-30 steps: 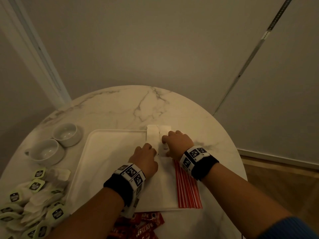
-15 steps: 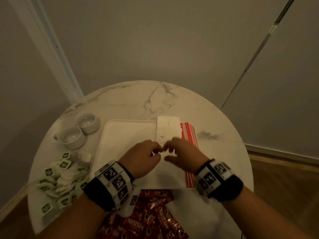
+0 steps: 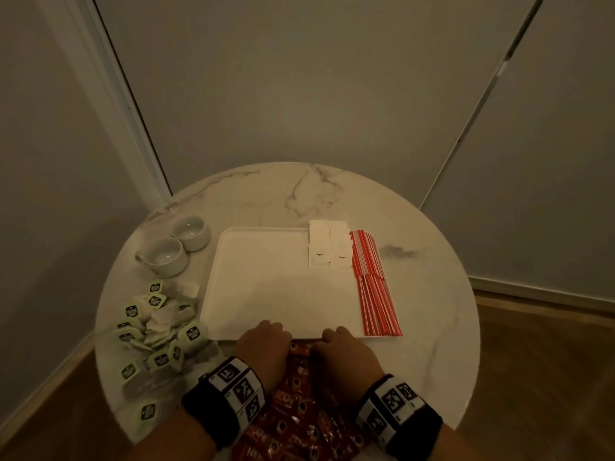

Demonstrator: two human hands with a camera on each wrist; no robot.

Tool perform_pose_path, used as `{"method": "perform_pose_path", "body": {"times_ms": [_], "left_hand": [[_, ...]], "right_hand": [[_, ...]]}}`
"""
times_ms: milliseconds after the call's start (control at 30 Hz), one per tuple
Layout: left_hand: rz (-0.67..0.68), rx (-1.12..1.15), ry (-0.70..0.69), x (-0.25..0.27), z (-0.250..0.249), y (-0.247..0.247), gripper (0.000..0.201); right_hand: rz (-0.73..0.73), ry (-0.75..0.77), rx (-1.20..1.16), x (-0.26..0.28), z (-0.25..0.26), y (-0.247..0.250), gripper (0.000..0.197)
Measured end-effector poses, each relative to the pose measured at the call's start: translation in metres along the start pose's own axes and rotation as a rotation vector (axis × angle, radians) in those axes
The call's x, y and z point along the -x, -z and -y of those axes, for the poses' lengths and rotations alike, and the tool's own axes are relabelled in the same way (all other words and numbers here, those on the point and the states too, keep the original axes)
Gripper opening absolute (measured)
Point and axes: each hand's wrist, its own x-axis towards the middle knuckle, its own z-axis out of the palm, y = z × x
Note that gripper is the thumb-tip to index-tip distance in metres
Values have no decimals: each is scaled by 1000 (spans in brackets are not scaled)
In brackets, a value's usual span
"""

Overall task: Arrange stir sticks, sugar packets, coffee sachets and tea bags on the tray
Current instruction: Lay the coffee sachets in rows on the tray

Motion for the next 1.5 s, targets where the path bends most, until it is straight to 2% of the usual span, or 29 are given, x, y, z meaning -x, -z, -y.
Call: {"method": "perform_pose_path", "body": {"times_ms": [133,367,433,500,600,667,767,867,967,1033,1100,1200,1333,1400,1433,1500], "left_hand": [[-1,-44,-31,3,-1,-6,22],[-172,-65,-93,8,1,1,22],[-284,77,-108,6,3,8,22],[-378,370,-61,1,5,15,9],[-329,886,106,-15,2,31,9],[-219,1161,161,-26,-3,43,16],[-46,1263,86,-41,-7,58,26],[-86,1314,21,-54,-1,67,19],[-112,1382,38,-65,2,72,20],[-95,1428,52,-73,1,74,22],[-103,1455,105,-85,3,72,23],[-79,1448,195,-105,8,65,23],[52,1487,253,-125,13,56,25],[99,1461,271,-130,12,53,24],[86,1424,293,-133,12,52,23],[-64,1244,353,-137,12,49,21]], "right_hand": [[-46,-43,-51,3,4,-4,23],[-55,-11,21,-3,3,-4,20],[-73,10,5,-3,-2,4,23],[-88,2,-94,0,-7,19,21],[-121,37,-303,-1,-15,48,8],[-151,101,-384,-7,-21,64,6],[-177,65,-473,-20,-37,78,11],[-182,-23,-703,-31,-55,91,9],[-166,-11,-1026,-37,-69,106,9],[-142,-28,-1081,-44,-77,111,16],[-151,-77,-1003,-54,-84,110,17],[-173,-123,-704,-72,-96,103,17],[-144,-3,-199,-91,-101,95,25],[-147,26,-61,-99,-103,92,22],[-145,26,-27,-103,-105,91,21],[-134,7,30,-111,-110,87,21]]}}
